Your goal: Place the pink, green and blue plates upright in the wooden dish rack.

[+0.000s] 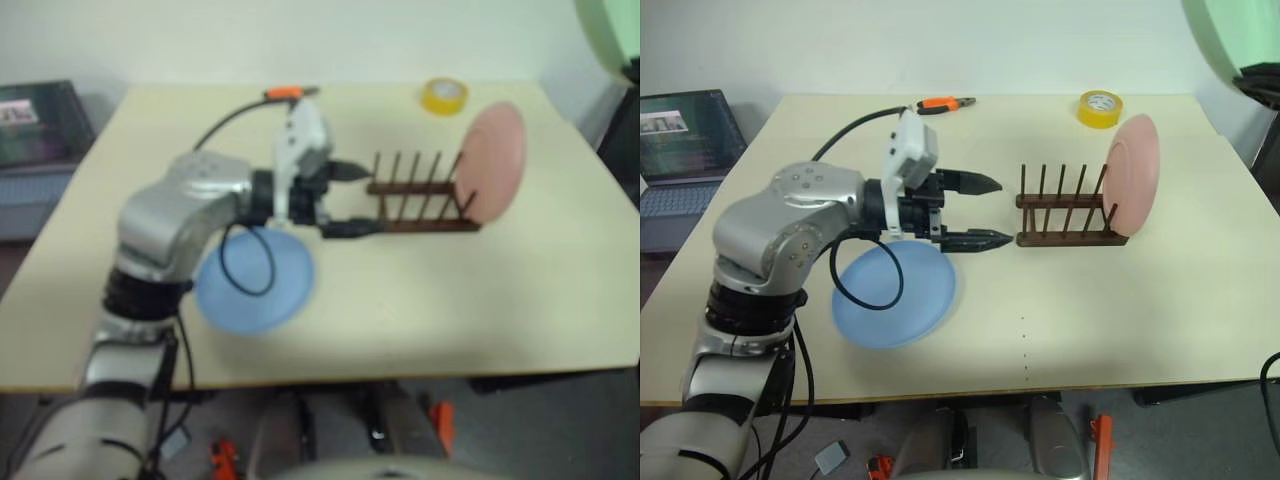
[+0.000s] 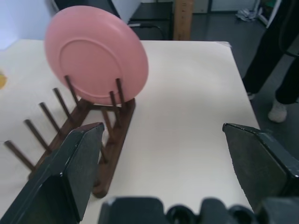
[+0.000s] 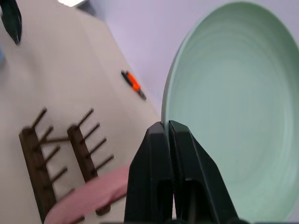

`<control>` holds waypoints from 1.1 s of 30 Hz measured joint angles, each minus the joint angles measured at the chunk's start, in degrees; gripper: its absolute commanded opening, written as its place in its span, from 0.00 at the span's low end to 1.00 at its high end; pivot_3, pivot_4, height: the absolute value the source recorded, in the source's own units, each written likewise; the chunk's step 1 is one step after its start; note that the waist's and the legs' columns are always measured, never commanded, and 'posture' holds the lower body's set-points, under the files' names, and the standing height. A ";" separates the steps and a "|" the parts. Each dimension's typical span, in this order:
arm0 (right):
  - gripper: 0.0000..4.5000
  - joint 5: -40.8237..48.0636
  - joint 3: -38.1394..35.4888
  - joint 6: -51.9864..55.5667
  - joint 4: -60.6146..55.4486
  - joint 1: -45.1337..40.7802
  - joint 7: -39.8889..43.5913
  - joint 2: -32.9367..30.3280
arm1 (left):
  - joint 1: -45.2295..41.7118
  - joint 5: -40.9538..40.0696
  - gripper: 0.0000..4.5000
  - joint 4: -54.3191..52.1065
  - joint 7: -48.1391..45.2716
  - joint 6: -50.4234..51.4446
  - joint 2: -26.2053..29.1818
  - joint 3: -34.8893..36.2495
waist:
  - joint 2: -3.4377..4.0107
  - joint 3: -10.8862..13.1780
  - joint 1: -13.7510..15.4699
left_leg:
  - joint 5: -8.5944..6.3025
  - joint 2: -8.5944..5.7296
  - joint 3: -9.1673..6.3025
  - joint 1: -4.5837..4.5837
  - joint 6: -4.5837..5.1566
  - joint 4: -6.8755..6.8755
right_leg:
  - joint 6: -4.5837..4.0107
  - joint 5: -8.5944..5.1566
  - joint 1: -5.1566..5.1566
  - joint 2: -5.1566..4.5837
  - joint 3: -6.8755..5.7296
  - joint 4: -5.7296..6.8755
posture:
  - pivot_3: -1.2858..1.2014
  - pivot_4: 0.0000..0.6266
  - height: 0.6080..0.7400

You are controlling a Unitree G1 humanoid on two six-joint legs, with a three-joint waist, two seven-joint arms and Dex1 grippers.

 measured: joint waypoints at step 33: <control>0.00 16.78 4.44 18.22 -16.91 -1.20 -21.04 29.13 | 3.76 0.09 1.00 -0.52 3.74 -0.96 2.37 5.33 | -0.02 0.01 0.59 | -0.11 0.13 0.04 -0.15 0.17 -0.06 | 0.13 0.04 -0.05 -0.07 -0.05 -0.13 | 0.52 0.24 1.00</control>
